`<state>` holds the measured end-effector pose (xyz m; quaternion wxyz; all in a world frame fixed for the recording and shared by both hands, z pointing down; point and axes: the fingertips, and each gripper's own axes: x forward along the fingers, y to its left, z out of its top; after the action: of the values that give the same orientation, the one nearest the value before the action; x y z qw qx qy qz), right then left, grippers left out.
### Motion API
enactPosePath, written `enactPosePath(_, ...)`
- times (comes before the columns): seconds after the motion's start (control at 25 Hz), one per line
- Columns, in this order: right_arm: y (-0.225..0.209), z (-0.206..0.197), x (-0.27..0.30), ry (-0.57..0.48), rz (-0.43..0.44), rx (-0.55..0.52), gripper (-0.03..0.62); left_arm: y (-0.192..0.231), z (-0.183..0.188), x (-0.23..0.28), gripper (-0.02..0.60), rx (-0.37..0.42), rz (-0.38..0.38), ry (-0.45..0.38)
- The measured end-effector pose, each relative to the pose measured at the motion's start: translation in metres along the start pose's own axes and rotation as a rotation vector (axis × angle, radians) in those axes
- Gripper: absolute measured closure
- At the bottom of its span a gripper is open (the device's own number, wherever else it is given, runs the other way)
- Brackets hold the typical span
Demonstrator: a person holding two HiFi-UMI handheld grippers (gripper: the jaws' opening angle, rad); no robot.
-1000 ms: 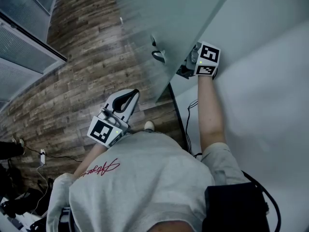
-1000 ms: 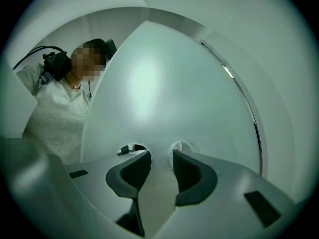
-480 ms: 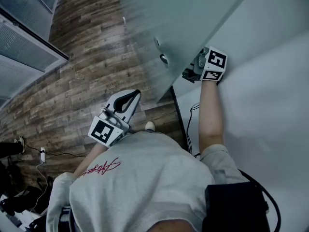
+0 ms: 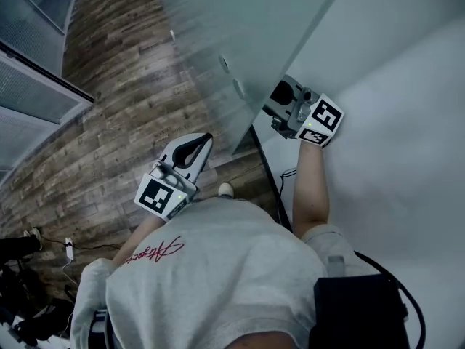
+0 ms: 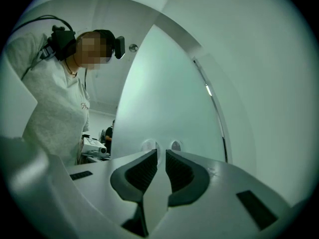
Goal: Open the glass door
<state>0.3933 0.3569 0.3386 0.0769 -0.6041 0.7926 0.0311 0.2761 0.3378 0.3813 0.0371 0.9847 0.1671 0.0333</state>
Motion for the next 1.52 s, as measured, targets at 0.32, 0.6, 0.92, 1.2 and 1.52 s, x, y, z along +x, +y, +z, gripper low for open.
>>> enactPosePath(0.32, 0.035, 0.0, -0.036, 0.088, -0.319, -0.085, 0.551, -0.014, 0.002, -0.006, 0.565, 0.008, -0.158, -0.015)
enactPosePath(0.6, 0.099, -0.002, -0.036, 0.12, -0.446, -0.094, 0.557, -0.02, 0.012, -0.022, 0.565, 0.003, -0.267, -0.036)
enactPosePath(0.92, 0.149, -0.027, -0.025, 0.095, -0.652, -0.104, 0.557, -0.032, 0.002, -0.037, 0.565, -0.014, -0.382, -0.034)
enactPosePath(1.2, 0.175, -0.037, -0.02, 0.037, -0.757, -0.051, 0.559, -0.039, 0.001, -0.05, 0.565, -0.022, -0.444, -0.039)
enactPosePath(1.52, 0.189, -0.045, -0.009, 0.012, -0.805, -0.032, 0.565, -0.045, -0.001, -0.061, 0.565, -0.022, -0.478, -0.043)
